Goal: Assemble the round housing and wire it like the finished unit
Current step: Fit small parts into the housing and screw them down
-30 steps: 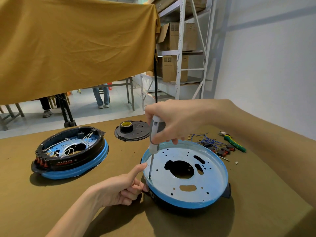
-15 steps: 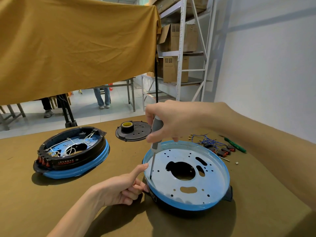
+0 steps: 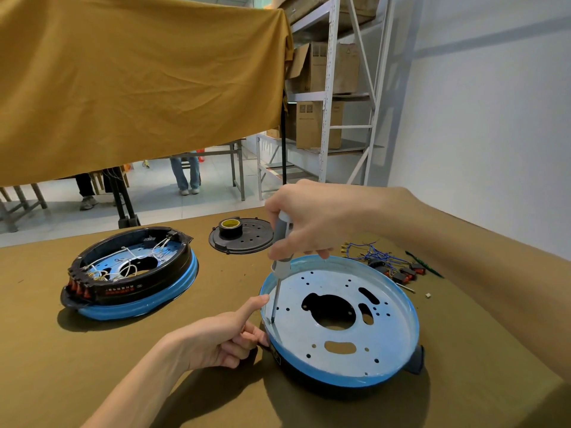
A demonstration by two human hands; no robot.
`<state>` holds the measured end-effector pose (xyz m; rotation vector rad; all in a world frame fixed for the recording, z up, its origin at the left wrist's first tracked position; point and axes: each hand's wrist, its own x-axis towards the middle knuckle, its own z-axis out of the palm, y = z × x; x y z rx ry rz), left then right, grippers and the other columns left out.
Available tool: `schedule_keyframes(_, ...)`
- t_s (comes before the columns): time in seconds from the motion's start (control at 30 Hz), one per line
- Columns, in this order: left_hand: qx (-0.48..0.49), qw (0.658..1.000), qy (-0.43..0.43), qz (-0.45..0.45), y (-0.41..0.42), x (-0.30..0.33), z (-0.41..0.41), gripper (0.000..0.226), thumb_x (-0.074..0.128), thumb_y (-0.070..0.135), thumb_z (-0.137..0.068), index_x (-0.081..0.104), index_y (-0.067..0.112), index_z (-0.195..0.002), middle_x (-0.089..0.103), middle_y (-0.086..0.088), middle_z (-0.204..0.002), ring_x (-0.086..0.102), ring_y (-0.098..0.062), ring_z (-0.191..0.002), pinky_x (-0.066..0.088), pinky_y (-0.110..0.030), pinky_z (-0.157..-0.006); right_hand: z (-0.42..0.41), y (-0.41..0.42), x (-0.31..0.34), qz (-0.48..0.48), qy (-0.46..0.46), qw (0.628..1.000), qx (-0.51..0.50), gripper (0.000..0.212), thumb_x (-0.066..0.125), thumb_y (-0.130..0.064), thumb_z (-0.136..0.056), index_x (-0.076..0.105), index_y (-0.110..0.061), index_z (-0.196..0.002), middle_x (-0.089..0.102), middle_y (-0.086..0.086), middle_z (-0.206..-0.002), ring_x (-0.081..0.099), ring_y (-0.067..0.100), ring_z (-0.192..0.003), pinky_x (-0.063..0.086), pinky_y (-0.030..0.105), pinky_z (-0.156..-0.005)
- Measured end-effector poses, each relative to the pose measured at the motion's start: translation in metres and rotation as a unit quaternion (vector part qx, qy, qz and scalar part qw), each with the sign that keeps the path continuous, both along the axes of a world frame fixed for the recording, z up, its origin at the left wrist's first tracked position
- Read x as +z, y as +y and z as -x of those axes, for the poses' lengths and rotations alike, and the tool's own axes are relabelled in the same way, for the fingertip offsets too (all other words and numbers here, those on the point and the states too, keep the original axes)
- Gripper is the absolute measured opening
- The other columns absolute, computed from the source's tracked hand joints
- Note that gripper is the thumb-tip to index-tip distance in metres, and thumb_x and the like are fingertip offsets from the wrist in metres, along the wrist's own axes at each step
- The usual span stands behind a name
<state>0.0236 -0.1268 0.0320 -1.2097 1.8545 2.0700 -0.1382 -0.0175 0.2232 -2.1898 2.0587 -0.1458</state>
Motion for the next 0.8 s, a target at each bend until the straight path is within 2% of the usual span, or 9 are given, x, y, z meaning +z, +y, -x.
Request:
schedule_keyframes(0.13, 0.001, 1.000, -0.001, 0.002, -0.0004, -0.0005, 0.0015, 0.076, 0.056, 0.082, -0.075, 0.069, 0.008, -0.091, 0.030, 0.004, -0.060, 0.024, -0.010, -0.050, 0.027, -0.020, -0.046, -0.0011, -0.0021, -0.0018, 0.009, -0.003, 1.000, 0.001, 0.025, 0.074, -0.039, -0.092, 0.054, -0.024, -0.091, 0.072, 0.003, -0.068, 0.067, 0.012, -0.048, 0.052, 0.022, -0.045)
schedule_keyframes(0.2, 0.000, 1.000, 0.000, 0.003, -0.0002, -0.0004, 0.0014, 0.074, 0.056, 0.082, -0.074, 0.071, 0.010, -0.086, 0.030, 0.004, -0.060, 0.024, -0.010, -0.050, 0.027, -0.020, -0.046, -0.0003, -0.0025, -0.0016, 0.009, -0.019, 1.000, 0.002, 0.026, 0.074, -0.038, -0.092, 0.054, -0.023, -0.091, 0.070, 0.001, -0.063, 0.064, 0.012, -0.044, 0.049, 0.021, -0.043)
schedule_keyframes(0.3, -0.006, 1.000, 0.001, 0.012, 0.0015, 0.0007, 0.0007, 0.069, 0.053, 0.082, -0.079, 0.073, 0.017, -0.067, 0.029, 0.004, -0.060, 0.024, -0.010, -0.051, 0.027, -0.021, -0.047, -0.0008, -0.0029, -0.0011, 0.005, -0.023, 1.000, -0.001, 0.028, 0.075, -0.039, -0.091, 0.052, -0.023, -0.088, 0.066, 0.000, -0.054, 0.057, 0.012, -0.037, 0.045, 0.021, -0.039)
schedule_keyframes(0.43, -0.009, 1.000, -0.006, 0.026, 0.0039, 0.0024, 0.0023, 0.073, 0.046, 0.079, -0.087, 0.066, 0.020, -0.049, 0.029, 0.005, -0.056, 0.024, -0.010, -0.050, 0.026, -0.020, -0.049, -0.0044, -0.0061, -0.0032, 0.014, -0.017, 1.000, 0.010, 0.029, 0.074, -0.039, -0.092, 0.052, -0.020, -0.087, 0.066, 0.003, -0.056, 0.054, 0.012, -0.035, 0.042, 0.020, -0.037)
schedule_keyframes(0.57, -0.008, 1.000, -0.005, 0.027, 0.0043, 0.0024, 0.0024, 0.074, 0.045, 0.076, -0.090, 0.067, 0.020, -0.048, 0.029, 0.005, -0.056, 0.024, -0.009, -0.049, 0.027, -0.020, -0.048, -0.0058, -0.0074, -0.0043, 0.011, -0.009, 1.000, 0.017, 0.028, 0.071, -0.039, -0.093, 0.050, -0.022, -0.087, 0.068, 0.008, -0.060, 0.056, 0.014, -0.038, 0.044, 0.021, -0.038)
schedule_keyframes(0.8, -0.013, 0.999, -0.012, 0.032, -0.0009, -0.0036, 0.0043, 0.073, 0.046, 0.077, -0.089, 0.068, 0.020, -0.049, 0.032, 0.005, -0.055, 0.027, -0.010, -0.048, 0.029, -0.021, -0.048, -0.0047, -0.0050, -0.0058, 0.018, -0.025, 0.999, 0.020, 0.028, 0.072, -0.038, -0.094, 0.050, -0.022, -0.086, 0.063, 0.004, -0.054, 0.052, 0.012, -0.035, 0.043, 0.020, -0.037)
